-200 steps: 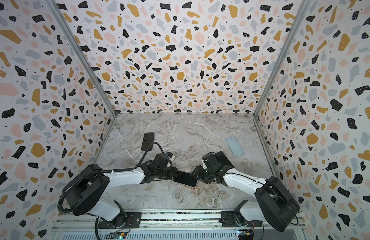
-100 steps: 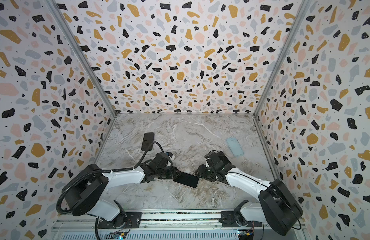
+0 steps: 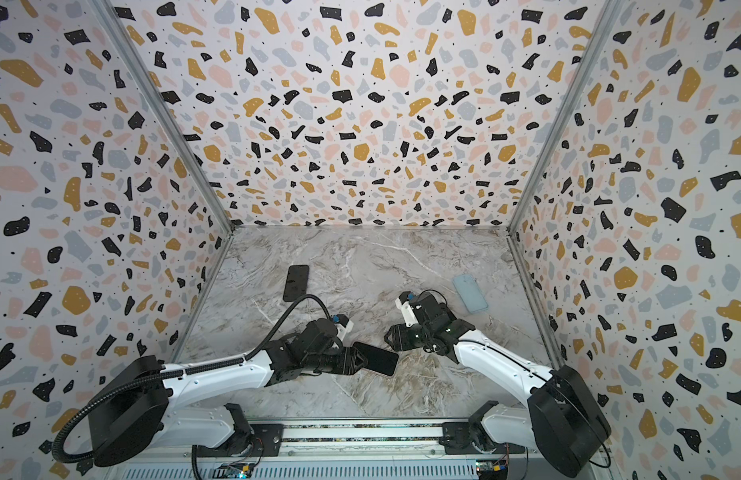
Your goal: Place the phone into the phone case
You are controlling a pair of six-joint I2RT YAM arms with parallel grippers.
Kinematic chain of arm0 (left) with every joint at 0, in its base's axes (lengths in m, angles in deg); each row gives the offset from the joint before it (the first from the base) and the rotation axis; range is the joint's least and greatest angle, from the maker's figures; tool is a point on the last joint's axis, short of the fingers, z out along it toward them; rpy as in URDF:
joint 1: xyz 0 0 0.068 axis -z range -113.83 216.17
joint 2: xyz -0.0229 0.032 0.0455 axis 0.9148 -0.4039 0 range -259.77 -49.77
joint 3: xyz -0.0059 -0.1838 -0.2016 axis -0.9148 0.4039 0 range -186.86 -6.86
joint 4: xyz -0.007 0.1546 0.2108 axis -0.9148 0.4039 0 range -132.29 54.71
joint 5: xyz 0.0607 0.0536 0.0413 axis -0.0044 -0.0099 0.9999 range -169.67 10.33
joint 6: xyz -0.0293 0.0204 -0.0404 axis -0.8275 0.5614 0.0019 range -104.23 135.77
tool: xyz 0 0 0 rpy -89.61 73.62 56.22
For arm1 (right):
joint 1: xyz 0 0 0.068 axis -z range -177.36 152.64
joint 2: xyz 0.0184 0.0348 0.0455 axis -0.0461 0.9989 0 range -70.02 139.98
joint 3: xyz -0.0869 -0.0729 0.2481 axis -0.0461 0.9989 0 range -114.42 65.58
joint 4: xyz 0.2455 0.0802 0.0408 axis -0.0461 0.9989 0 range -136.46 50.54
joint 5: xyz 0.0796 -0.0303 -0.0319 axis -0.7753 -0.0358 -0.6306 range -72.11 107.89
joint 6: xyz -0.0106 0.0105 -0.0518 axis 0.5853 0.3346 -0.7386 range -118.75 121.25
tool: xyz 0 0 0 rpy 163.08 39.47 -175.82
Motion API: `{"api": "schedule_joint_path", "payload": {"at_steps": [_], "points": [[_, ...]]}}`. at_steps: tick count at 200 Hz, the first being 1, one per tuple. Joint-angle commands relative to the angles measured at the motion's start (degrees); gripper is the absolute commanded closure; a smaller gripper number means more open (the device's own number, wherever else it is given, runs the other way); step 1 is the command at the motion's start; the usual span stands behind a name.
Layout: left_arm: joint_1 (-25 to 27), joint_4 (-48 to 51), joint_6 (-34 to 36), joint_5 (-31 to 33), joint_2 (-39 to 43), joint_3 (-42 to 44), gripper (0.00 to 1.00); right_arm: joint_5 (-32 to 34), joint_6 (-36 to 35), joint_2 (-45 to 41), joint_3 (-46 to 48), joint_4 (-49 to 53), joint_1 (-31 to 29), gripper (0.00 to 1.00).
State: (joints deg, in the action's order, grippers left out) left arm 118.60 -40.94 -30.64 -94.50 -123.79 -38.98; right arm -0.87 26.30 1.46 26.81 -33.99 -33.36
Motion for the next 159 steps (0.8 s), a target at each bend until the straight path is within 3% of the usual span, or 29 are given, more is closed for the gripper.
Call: {"api": "schedule_joint_path", "payload": {"at_steps": [1,54,74,103,131,159], "points": [[1.25,-1.27,-3.29,-0.92,1.74,2.23,0.37,-3.79,-5.28,1.93,-0.45,0.90,0.28,0.34],[1.84,-4.31,-3.88,-0.50,0.78,4.54,0.36,-6.15,-7.28,6.22,0.40,-0.84,0.29,0.30],[1.42,-2.35,-3.02,1.55,0.54,3.96,0.37,-3.06,-5.47,6.30,0.10,1.22,0.26,0.32],[-2.40,-0.14,-1.64,3.76,2.36,3.64,0.37,7.12,4.67,1.12,0.37,9.02,0.55,0.42],[-7.05,-0.11,0.33,4.37,2.82,3.52,0.37,10.49,18.00,-5.76,3.33,14.51,-0.32,0.48],[-8.23,-1.05,2.35,4.00,-1.15,1.89,0.38,10.82,32.80,-14.02,8.00,15.00,-3.63,0.53]]}}
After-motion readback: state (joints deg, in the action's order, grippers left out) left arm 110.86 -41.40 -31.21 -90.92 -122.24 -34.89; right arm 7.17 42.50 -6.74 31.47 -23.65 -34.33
